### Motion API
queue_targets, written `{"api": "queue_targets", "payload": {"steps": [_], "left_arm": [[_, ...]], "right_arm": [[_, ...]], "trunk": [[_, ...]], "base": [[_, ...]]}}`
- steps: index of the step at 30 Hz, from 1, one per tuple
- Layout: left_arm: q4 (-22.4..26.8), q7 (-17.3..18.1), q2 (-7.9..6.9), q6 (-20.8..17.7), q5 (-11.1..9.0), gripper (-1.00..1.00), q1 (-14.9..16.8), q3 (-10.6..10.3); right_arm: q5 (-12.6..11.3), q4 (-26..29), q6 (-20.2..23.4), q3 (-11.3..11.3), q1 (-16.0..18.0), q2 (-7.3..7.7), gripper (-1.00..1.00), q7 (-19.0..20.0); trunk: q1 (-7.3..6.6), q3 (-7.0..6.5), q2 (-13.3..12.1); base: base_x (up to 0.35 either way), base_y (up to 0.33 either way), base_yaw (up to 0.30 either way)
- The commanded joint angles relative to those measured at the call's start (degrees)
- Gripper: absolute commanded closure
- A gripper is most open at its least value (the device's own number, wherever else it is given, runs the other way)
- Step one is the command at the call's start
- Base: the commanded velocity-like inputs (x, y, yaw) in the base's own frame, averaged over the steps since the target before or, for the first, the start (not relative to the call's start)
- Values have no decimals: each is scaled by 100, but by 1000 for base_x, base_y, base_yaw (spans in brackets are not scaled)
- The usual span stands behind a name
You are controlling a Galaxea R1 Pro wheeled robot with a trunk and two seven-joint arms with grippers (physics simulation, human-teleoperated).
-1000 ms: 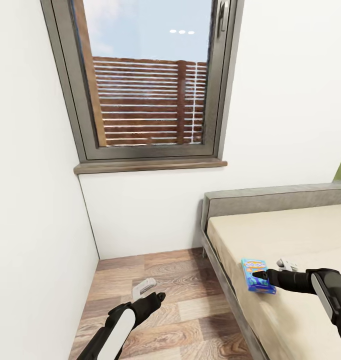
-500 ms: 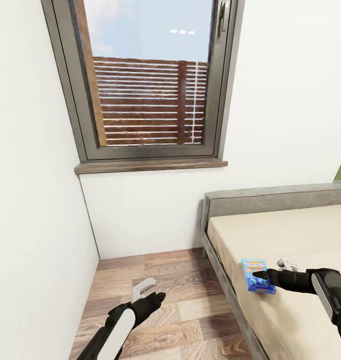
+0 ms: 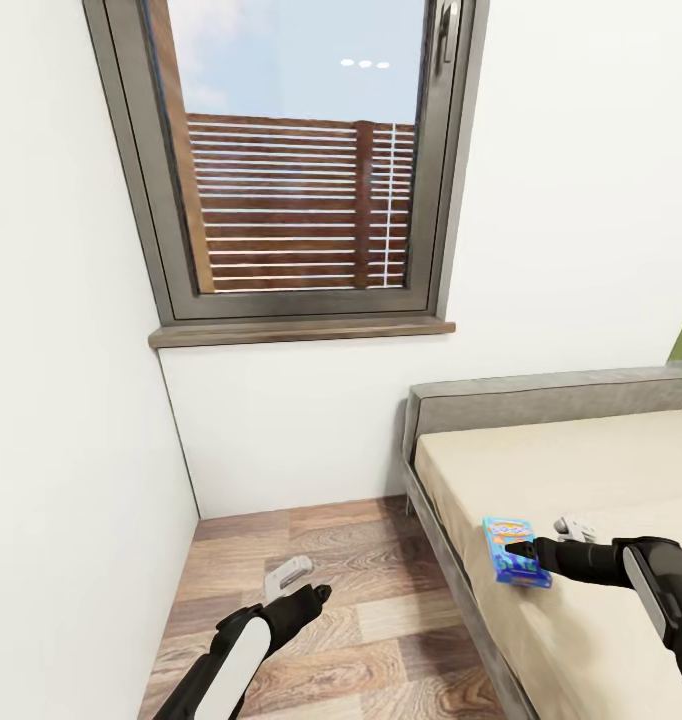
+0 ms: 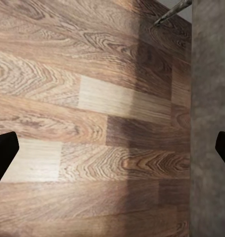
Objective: Put all the toys in the child's room - the three board games (two on the bed and one on the table), the two jigsaw puzzles on the table, and the tennis ball on the table - inside the toy box on the table in the child's room.
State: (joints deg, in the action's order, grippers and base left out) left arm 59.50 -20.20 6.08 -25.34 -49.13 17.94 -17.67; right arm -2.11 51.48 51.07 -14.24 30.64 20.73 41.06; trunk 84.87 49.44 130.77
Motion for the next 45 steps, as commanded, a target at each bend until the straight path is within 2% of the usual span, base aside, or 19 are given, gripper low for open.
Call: {"api": "queue_targets", "payload": {"steps": [1, 6, 8, 10, 12, 13, 18, 19, 20, 22, 25, 26, 29, 30, 34, 36, 38, 42, 45], "left_arm": [[9, -54, -2, -6, -59, -100, 2, -8], [9, -51, 2, -6, -52, -100, 1, -8], [-12, -48, 6, -6, -61, -100, 0, -6], [-85, -32, 12, -6, -91, -100, 1, -1], [-119, 7, 13, -6, -100, -100, 1, 6], [-143, 73, 14, -6, -105, -100, 2, 15], [-179, 241, 25, -1, -108, -100, 2, 40], [-389, 408, 59, 88, -122, -100, 26, 53], [-389, 408, 59, 88, -122, -100, 26, 53], [-884, 811, 67, 210, -287, -100, 205, 67], [-1660, 1580, 39, 289, -712, -100, 622, 108], [-2284, 2188, 27, 328, -986, -100, 943, 127], [-3152, 3074, 18, 362, -1232, -100, 1386, 137], [-3569, 3575, 14, 375, -1324, -100, 1589, 137], [-4009, 4276, 7, 390, -1423, -100, 1807, 129], [-4190, 4695, 6, 395, -1460, -100, 1899, 115], [-4254, 4921, 7, 400, -1463, -100, 1931, 91], [-4324, 5102, 4, 407, -1410, -100, 1952, 73], [-4332, 5488, -31, 458, -1252, -100, 1964, 67]], "right_arm": [[-22, 3, 41, -9, 4, -2, -100, 5], [-25, 3, 9, -50, 10, 24, -100, -12], [-24, 10, -17, -253, 35, 63, -100, -28], [-11, 47, -176, -888, 61, 129, -100, -38], [-7, 63, -324, -1233, 69, 178, -100, -41], [-4, 73, -464, -1505, 75, 234, -100, -43], [-7, 184, -649, -1847, 86, 419, -100, -39], [-8, 574, -705, -1965, 85, 535, -100, -25], [-8, 574, -705, -1965, 85, 535, -100, -25], [-1, 987, -729, -2028, 75, 577, -100, -23], [0, 1406, -739, -2131, 53, 599, -100, -20], [3, 1767, -729, -2209, 40, 600, -100, -26], [22, 2375, -695, -2312, 17, 591, -100, -31], [30, 2692, -666, -2364, -8, 589, -100, -32], [23, 3160, -573, -2425, -187, 581, -100, -17], [8, 3686, -412, -2450, -465, 536, -100, -9], [0, 3885, -323, -2458, -588, 519, -100, -7], [-5, 4011, -268, -2460, -668, 504, -100, -5], [-8, 4076, -239, -2459, -711, 488, -100, -5]], "trunk": [[-1, 6, 3], [-1, 6, 3], [-1, 6, 3], [-1, 6, 3], [-1, 6, 3], [-1, 6, 3], [-1, 6, 3], [-1, 6, 3], [-1, 6, 3], [-1, 6, 3], [-1, 6, 3], [-1, 6, 3], [-1, 6, 3], [-1, 6, 3], [-1, 6, 3], [-1, 6, 3], [-1, 6, 3], [-1, 6, 3], [-1, 6, 3]], "base": [[0, 0, 0], [0, 0, 0], [0, 0, 0], [0, 0, 0], [0, 0, 0], [0, 0, 0], [0, 0, 0], [0, 0, 0], [0, 0, 0], [0, 0, 0], [0, 0, 0], [0, 0, 0], [0, 0, 0], [0, 0, 0], [0, 0, 0], [0, 0, -66], [0, 0, -166], [0, 0, -233], [0, 0, -274]]}}
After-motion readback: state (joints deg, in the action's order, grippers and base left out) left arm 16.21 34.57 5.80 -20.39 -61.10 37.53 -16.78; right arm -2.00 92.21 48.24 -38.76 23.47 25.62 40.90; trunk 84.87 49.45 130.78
